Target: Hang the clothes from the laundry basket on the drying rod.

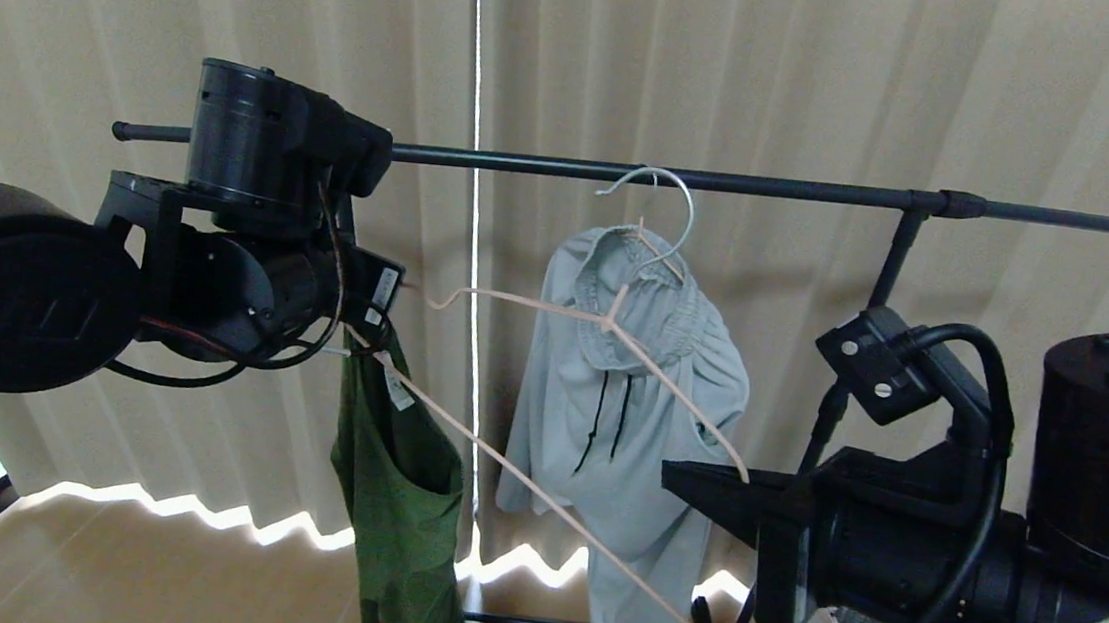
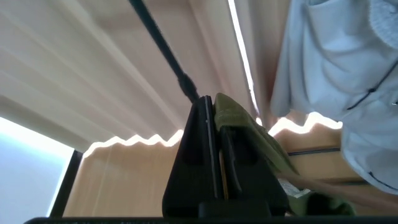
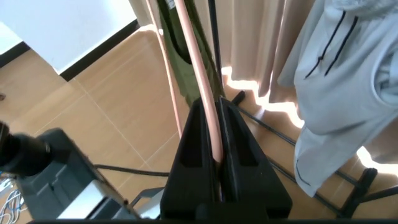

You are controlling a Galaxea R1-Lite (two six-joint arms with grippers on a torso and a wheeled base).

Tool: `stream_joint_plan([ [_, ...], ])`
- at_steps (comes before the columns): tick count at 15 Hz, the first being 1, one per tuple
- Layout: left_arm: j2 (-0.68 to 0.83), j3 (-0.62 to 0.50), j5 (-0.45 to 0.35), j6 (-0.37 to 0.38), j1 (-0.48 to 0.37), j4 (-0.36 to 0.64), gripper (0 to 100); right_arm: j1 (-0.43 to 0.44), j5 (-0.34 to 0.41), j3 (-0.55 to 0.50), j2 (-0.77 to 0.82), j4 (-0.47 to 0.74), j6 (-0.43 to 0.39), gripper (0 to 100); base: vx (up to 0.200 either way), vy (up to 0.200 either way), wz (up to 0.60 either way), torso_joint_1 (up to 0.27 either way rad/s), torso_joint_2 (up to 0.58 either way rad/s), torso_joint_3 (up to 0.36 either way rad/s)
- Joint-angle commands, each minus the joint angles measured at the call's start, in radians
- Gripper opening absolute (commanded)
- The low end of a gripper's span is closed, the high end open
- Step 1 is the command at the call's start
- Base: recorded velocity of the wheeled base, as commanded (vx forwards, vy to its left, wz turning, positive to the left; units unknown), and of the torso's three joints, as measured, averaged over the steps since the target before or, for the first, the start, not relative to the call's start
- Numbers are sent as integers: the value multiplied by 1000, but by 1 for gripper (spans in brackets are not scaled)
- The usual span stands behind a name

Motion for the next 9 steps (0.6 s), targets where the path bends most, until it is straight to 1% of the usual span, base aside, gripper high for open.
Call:
stream_joint_plan([
  [1,-1,0,0,1,1,0,0,-2,-1,-22,40,-1,1,0,0,0,0,0,0,0],
  [5,-1,-2,10,6,10,-2,0,-16,-2,-15,31,1,1,0,0,0,0,0,0,0],
  [9,-1,0,20,9,6,0,0,-27,-25,-22,32,-1,-1,0,0,0,0,0,0,0],
])
